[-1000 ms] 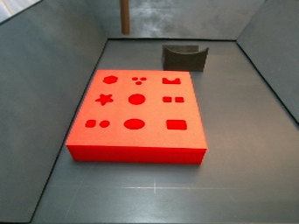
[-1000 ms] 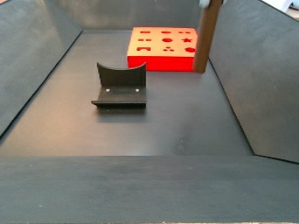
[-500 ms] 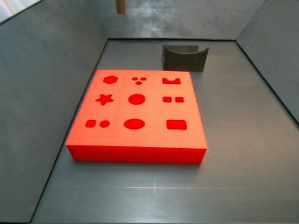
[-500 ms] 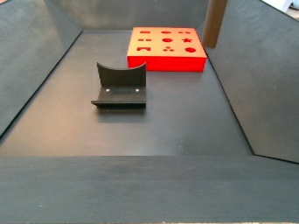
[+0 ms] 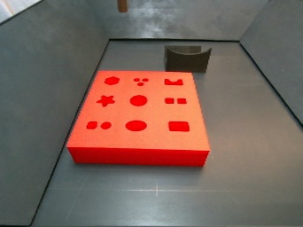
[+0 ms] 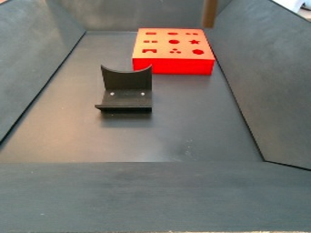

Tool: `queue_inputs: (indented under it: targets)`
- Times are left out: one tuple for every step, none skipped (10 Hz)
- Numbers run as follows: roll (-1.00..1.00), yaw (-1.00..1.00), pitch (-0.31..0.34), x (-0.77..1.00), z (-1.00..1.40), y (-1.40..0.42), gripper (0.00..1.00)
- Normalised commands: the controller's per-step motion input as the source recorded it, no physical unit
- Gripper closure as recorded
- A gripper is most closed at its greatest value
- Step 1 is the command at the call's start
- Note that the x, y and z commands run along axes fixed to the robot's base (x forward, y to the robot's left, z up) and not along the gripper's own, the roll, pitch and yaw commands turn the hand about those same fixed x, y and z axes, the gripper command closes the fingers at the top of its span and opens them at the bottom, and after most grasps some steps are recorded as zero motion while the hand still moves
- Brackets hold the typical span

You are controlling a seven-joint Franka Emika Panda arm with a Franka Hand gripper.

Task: Pick up the oval object. Move up. Move to above the board. Insert the oval object.
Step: Move to above the board.

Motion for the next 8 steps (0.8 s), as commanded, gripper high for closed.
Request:
queue_inputs:
  targets:
    - [-0.01, -0.33, 0.182, 0.27, 0.1, -1.0, 1.0]
    - [-0.03, -0.22, 0.175, 0.27, 0.11, -1.0, 1.0]
    - [-0.02, -0.07, 0.155, 0.28, 0.11, -1.0, 1.0]
    - [-0.02, -0.04, 0.142, 0.29, 0.11, -1.0, 1.0]
    - [-0.01, -0.02, 0.13, 0.29, 0.11, -1.0, 1.0]
    - [-0.02, -0.01, 0.125, 0.3, 0.12, -1.0, 1.0]
    - [0.01, 0.0, 0.122, 0.32, 0.12, -1.0, 1.0]
    - [0.01, 0.0, 0.124, 0.33, 0.12, -1.0, 1.0]
